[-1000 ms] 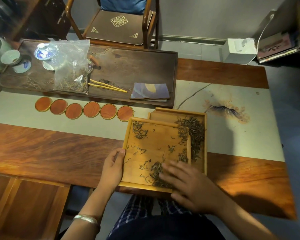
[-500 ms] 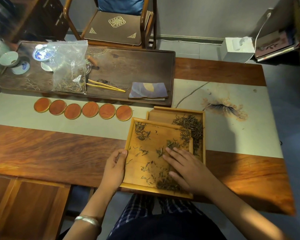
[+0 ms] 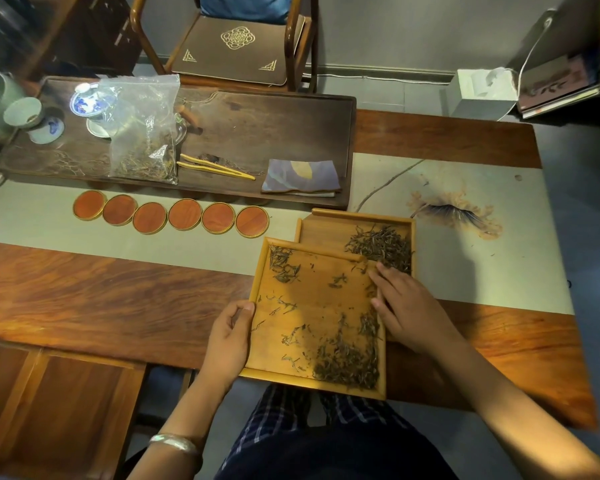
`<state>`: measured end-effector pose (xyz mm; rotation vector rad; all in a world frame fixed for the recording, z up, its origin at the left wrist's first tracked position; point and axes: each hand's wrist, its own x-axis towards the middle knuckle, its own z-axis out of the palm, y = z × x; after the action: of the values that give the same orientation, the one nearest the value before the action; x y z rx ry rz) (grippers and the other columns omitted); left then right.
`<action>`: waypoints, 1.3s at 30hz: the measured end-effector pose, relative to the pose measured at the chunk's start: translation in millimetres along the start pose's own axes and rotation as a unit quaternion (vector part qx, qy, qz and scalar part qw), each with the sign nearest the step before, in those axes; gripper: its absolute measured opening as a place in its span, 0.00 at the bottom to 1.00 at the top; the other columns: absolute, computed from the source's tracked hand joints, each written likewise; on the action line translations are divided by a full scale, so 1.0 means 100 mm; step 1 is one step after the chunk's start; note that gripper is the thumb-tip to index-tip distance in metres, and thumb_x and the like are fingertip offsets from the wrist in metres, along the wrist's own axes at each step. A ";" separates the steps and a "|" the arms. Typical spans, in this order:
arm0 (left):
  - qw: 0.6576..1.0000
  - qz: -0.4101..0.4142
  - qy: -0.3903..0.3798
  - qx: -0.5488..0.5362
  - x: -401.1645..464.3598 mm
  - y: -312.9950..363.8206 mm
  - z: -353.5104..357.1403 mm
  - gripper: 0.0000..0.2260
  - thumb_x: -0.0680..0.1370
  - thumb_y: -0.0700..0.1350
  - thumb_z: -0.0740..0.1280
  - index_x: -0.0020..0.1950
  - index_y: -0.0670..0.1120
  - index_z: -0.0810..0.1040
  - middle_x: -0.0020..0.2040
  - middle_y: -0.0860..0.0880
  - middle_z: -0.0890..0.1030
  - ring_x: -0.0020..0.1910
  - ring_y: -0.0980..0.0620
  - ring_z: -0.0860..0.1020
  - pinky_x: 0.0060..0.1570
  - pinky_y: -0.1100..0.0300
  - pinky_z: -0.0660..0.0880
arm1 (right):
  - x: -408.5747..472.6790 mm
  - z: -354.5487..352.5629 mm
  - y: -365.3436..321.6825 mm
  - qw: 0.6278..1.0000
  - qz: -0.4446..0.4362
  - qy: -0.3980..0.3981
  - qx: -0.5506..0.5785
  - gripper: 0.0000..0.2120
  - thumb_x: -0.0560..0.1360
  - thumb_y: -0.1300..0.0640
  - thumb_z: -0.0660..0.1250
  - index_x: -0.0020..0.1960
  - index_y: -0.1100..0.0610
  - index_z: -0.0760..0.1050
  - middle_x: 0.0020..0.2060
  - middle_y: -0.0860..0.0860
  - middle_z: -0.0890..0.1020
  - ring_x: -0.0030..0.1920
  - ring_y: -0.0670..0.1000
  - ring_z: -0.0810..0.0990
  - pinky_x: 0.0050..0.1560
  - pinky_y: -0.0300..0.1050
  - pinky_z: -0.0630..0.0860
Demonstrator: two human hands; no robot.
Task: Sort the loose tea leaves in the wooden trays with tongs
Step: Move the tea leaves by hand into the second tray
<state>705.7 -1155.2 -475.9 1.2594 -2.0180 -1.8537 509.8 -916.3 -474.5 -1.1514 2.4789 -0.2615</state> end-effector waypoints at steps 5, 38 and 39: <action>1.000 -0.008 0.013 -0.008 0.03 0.00 -0.01 0.09 0.81 0.45 0.60 0.47 0.47 0.80 0.39 0.58 0.81 0.38 0.67 0.77 0.37 0.76 0.69 | -0.14 -0.14 -0.08 0.999 -0.044 0.026 0.015 0.25 0.80 0.47 0.52 0.74 0.57 0.62 0.73 0.54 0.64 0.73 0.54 0.63 0.72 0.47 0.56; 1.000 -0.001 0.005 -0.004 0.06 0.04 0.04 0.09 0.82 0.45 0.60 0.46 0.48 0.79 0.37 0.61 0.81 0.36 0.67 0.77 0.35 0.77 0.69 | 0.04 -0.02 0.09 0.997 -0.063 -0.013 -0.042 0.32 0.80 0.39 0.43 0.77 0.57 0.55 0.76 0.55 0.56 0.76 0.53 0.54 0.75 0.47 0.50; 1.000 -0.002 0.007 -0.003 0.05 0.04 0.04 0.09 0.82 0.45 0.60 0.46 0.49 0.79 0.37 0.62 0.81 0.36 0.67 0.77 0.35 0.77 0.69 | 0.05 -0.02 0.11 0.998 -0.052 -0.015 -0.042 0.32 0.80 0.39 0.44 0.77 0.57 0.53 0.77 0.55 0.55 0.76 0.52 0.53 0.75 0.46 0.49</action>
<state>698.3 -1156.3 -475.9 1.2713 -2.0025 -1.8457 498.8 -912.9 -477.0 -1.3122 2.4282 -0.1679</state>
